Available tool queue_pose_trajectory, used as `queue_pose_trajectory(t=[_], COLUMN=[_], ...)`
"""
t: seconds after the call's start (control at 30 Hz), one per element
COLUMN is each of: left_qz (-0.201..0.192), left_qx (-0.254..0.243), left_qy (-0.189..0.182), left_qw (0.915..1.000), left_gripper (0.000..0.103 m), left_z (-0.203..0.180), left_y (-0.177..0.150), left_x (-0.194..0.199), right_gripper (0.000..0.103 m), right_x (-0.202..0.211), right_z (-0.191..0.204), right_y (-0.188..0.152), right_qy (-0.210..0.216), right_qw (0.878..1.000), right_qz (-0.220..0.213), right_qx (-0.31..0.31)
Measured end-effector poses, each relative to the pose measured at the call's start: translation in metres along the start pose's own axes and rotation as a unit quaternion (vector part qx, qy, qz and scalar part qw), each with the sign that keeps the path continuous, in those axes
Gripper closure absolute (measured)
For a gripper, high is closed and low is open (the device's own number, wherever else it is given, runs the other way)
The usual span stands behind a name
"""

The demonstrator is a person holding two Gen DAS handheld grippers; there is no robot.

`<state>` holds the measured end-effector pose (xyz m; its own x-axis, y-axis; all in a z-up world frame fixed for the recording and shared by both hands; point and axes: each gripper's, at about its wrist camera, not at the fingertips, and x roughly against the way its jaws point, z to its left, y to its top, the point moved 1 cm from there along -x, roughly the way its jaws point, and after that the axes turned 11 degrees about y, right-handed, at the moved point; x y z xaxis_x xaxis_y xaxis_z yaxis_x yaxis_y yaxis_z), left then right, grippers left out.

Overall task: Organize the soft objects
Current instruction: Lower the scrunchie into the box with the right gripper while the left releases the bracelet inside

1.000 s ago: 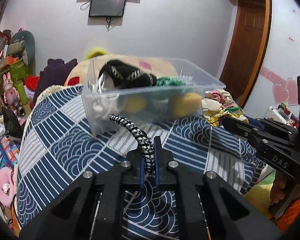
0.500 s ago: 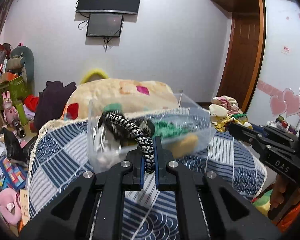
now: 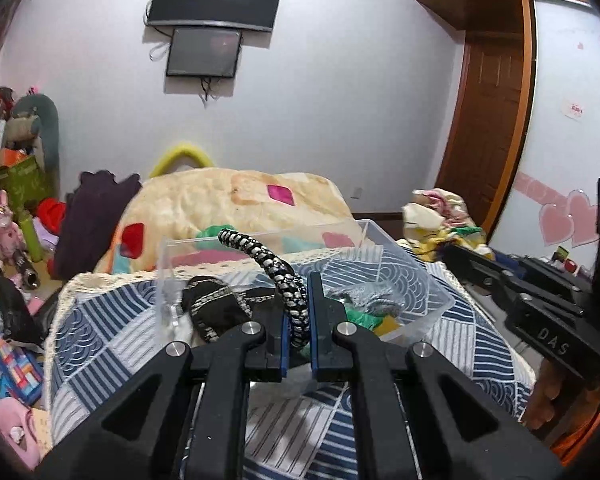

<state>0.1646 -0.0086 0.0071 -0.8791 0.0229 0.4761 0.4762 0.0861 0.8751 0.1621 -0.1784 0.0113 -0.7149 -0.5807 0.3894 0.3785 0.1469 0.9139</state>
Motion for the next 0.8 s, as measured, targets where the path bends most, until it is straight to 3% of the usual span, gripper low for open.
queue_pose_trajectory(t=[0.17, 0.47, 0.6, 0.7, 0.8], left_qz=[0.013, 0.076, 0.082, 0.081, 0.076], left_qx=[-0.016, -0.023, -0.034, -0.031, -0.028], left_qy=[0.004, -0.004, -0.001, -0.003, 0.000], left_qw=[0.9998, 0.9968, 0.9960, 0.9963, 0.9967], left_gripper=[0.096, 0.096, 0.082, 0.063, 0.058], left_z=[-0.007, -0.007, -0.010, -0.008, -0.006], left_y=[0.003, -0.014, -0.021, -0.023, -0.026], left_x=[-0.022, -0.058, -0.058, -0.052, -0.043], right_gripper=[0.083, 0.080, 0.074, 0.060, 0.057], right_x=[-0.018, -0.053, -0.055, -0.052, -0.044], right_z=[-0.002, -0.001, -0.007, -0.006, -0.006], right_y=[0.000, -0.021, -0.028, -0.026, -0.026], right_qy=[0.008, -0.001, -0.008, -0.014, -0.018], right_qw=[1.000, 0.997, 0.996, 0.996, 0.997], right_qz=[0.010, 0.071, 0.085, 0.084, 0.079], right_qx=[-0.015, -0.004, -0.015, -0.009, -0.006])
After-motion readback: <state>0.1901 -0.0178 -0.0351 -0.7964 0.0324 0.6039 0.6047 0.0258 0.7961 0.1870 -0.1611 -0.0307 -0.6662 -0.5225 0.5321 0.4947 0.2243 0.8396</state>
